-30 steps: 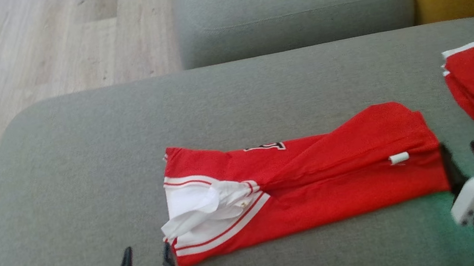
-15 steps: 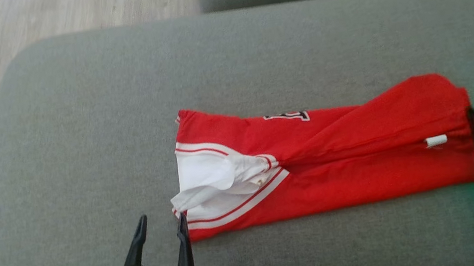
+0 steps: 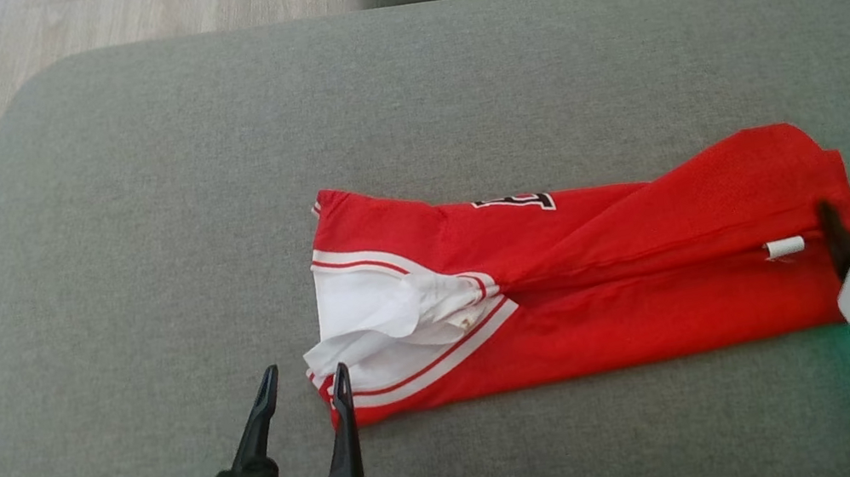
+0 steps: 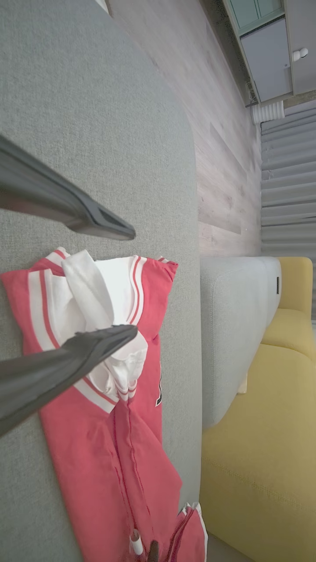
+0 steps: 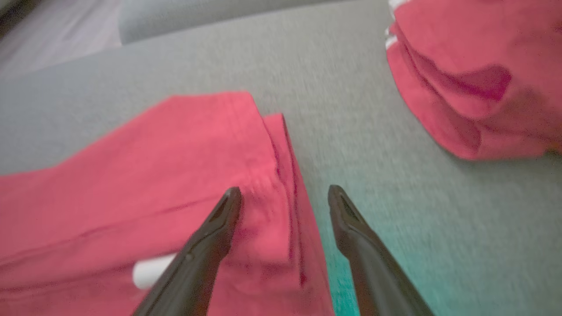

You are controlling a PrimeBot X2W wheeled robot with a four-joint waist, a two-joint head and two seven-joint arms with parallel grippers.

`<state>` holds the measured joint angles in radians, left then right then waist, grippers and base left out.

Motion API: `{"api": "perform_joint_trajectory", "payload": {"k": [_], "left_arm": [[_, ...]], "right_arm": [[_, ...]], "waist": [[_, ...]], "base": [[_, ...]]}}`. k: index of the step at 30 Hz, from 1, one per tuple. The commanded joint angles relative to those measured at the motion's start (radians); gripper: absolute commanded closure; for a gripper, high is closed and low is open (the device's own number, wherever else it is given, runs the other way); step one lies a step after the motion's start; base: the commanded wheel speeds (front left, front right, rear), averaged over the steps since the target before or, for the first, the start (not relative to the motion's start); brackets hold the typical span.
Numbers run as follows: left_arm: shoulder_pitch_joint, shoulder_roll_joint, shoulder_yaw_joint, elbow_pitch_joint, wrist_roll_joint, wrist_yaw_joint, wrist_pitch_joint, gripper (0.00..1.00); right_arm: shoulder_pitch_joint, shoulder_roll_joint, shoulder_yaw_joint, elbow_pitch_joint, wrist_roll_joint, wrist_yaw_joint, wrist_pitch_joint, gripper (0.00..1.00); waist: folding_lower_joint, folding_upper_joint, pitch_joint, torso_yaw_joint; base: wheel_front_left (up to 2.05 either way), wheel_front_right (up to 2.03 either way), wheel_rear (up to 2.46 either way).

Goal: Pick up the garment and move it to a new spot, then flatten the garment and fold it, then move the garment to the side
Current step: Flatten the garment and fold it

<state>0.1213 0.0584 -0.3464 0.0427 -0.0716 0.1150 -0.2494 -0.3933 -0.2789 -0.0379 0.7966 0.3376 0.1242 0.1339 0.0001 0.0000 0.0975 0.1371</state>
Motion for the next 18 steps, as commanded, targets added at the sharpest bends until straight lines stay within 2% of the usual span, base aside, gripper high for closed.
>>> {"api": "perform_joint_trajectory", "payload": {"k": [1, 10, 16, 18], "left_arm": [[-0.035, -0.008, 0.023, -0.028, 0.007, 0.003, -0.012, 0.0], [-0.055, -0.008, 0.018, -0.026, 0.005, -0.001, -0.012, 0.0], [-0.059, -0.008, 0.016, -0.025, -0.004, 0.004, -0.012, 0.0], [-0.058, -0.008, 0.017, -0.025, -0.008, 0.008, -0.012, 0.0]], "right_arm": [[0.0, -0.015, 0.013, -0.02, 0.002, 0.007, 0.016, 0.0], [-0.023, -0.006, -0.012, 0.031, -0.001, 0.007, 0.104, 0.0], [-0.017, 0.026, 0.022, 0.039, 0.028, 0.007, 0.185, 0.0], [-0.007, 0.036, 0.045, 0.028, 0.057, 0.007, 0.225, 0.18]], "waist": [[-0.0001, 0.0, 0.002, 0.001], [-0.0001, 0.0, 0.021, 0.023], [-0.0001, 0.0, 0.02, 0.031], [-0.0001, 0.0, 0.018, 0.029]], "base": [[0.0, 0.0, 0.0], [0.0, 0.0, 0.0], [0.0, 0.0, 0.0], [0.0, 0.0, 0.0]]}}
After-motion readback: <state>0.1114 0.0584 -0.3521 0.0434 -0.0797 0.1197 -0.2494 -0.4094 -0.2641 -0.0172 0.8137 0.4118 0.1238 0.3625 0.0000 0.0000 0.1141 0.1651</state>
